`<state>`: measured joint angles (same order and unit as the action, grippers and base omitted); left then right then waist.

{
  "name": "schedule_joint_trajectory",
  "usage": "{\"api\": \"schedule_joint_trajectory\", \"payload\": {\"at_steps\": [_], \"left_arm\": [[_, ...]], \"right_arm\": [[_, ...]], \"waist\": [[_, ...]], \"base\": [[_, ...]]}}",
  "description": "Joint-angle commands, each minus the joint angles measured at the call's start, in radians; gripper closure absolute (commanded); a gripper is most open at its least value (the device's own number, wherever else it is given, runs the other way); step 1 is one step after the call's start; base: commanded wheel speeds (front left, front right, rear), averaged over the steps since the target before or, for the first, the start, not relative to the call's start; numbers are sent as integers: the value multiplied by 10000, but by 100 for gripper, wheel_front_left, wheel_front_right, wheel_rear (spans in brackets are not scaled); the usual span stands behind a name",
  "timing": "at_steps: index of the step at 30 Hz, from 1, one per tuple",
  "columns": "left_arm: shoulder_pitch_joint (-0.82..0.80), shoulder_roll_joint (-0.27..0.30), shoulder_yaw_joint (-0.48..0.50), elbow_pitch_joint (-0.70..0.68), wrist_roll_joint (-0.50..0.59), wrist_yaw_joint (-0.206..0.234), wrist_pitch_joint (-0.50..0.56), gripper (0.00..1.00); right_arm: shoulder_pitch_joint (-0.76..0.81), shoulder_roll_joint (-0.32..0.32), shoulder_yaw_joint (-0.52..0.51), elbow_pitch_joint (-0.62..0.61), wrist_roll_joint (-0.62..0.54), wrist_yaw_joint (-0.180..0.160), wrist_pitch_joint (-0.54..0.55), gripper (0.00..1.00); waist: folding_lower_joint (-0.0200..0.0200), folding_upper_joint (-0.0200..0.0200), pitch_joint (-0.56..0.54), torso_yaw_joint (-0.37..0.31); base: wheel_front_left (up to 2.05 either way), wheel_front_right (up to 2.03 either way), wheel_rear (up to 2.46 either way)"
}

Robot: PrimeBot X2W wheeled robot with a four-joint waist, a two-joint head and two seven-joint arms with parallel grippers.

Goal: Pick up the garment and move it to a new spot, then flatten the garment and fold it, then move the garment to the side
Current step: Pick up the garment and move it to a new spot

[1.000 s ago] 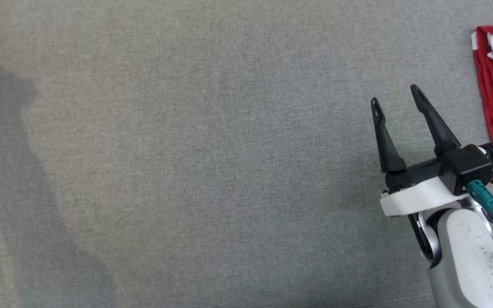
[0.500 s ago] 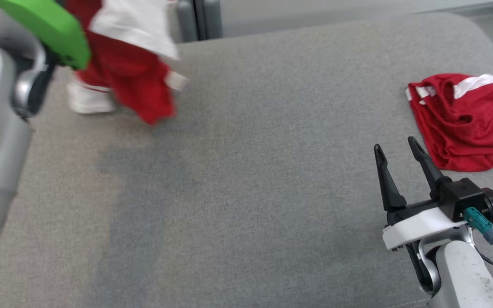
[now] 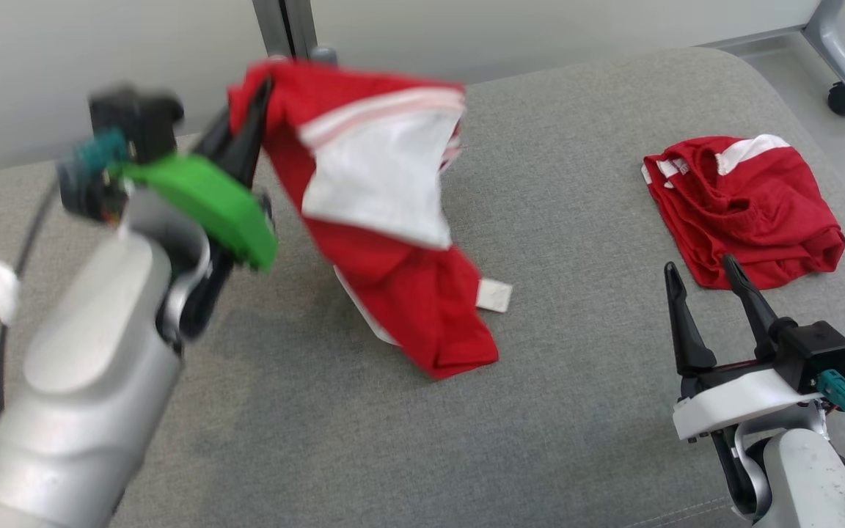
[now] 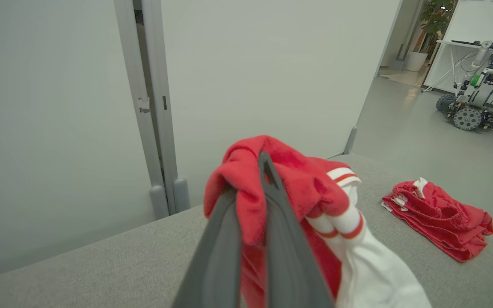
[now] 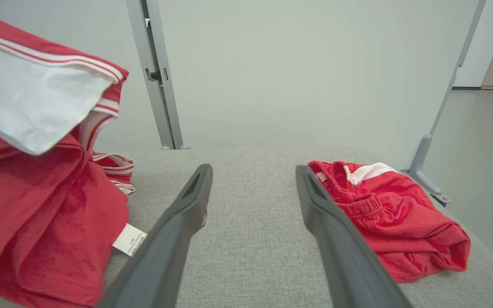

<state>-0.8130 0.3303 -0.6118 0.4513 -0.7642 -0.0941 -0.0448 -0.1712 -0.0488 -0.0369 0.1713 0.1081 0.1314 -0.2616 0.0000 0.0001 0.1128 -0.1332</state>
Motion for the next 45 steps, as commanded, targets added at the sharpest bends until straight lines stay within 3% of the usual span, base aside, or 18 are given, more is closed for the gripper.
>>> {"api": "schedule_joint_trajectory", "payload": {"at_steps": [1,8,13,14,16,17,18,33,45], "left_arm": [[413,112,-55,263,163,75,-298,100],[2052,52,44,2409,268,343,-1866,100],[2370,-213,473,3324,213,344,-2166,100],[2424,-270,572,3443,217,320,-2196,92],[2484,-349,886,3448,339,343,-2209,53],[2571,-413,1103,3356,440,384,-2204,9],[2670,-472,1274,3274,531,398,-2205,0],[5099,-1428,3501,414,3057,78,-2204,0],[7539,-2452,4570,-1110,3832,-111,-2204,0]], "right_arm": [[74,-33,-37,21,92,-15,-44,0],[-178,-32,-169,75,55,-15,-45,0],[-257,-33,-207,233,-41,-16,-45,0],[-270,-32,-205,280,-60,-16,-45,0],[-305,-36,-215,354,-91,-16,-45,0],[-330,-33,-204,383,-93,-16,-46,0],[-340,-33,-185,407,-100,-16,-46,0],[82,-35,-163,689,-741,-16,-46,0],[971,-35,134,890,-584,-16,-46,0]], "waist": [[0,-1,171,-10],[0,-1,589,-68],[0,-1,755,10],[0,-1,763,38],[0,-1,767,84],[0,-1,756,112],[0,-1,741,133],[0,-1,-212,629],[0,-1,-1171,946]], "base": [[0,0,0],[0,0,0],[0,0,0],[0,0,0],[0,0,0],[0,0,0],[0,0,0],[0,0,0],[0,0,0]]}}
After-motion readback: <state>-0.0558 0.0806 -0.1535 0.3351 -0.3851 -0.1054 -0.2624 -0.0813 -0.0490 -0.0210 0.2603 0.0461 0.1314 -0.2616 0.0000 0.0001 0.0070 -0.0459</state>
